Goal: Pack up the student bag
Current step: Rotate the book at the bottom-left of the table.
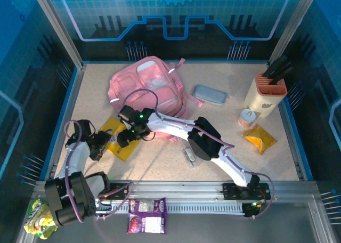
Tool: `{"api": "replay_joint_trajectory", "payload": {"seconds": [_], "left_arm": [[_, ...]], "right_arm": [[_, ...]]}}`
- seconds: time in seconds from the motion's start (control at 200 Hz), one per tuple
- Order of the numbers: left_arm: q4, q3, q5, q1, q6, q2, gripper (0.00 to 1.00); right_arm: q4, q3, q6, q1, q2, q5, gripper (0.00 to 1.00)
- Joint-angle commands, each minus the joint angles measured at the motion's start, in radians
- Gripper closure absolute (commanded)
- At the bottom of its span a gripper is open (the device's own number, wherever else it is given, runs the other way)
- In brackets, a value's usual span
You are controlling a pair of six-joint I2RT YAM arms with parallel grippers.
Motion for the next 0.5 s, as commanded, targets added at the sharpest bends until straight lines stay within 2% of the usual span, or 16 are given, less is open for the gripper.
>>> {"api": "replay_joint_trajectory", "payload": {"seconds": [0.0, 0.095, 0.18, 0.31, 0.495], "left_arm": [[0.039, 0.034, -0.003, -0.004, 0.019, 0.025, 0.21], [0.034, 0.044, -0.02, -0.006, 0.025, 0.04, 0.21], [0.045, 0.047, -0.013, -0.005, 0.031, 0.044, 0.21], [0.046, 0.051, 0.041, -0.006, 0.036, 0.04, 0.2], [0.049, 0.024, 0.078, -0.009, 0.04, 0.0, 0.21]], "right_arm": [[-0.046, -0.114, 0.032, 0.059, -0.041, -0.063, 0.1], [0.0, -0.183, 0.057, 0.071, -0.126, -0.044, 0.1], [0.044, -0.231, 0.081, 0.054, -0.185, -0.077, 0.11], [0.042, -0.27, 0.071, 0.021, -0.244, -0.036, 0.1], [0.013, -0.251, 0.059, -0.016, -0.184, -0.072, 0.07]]}}
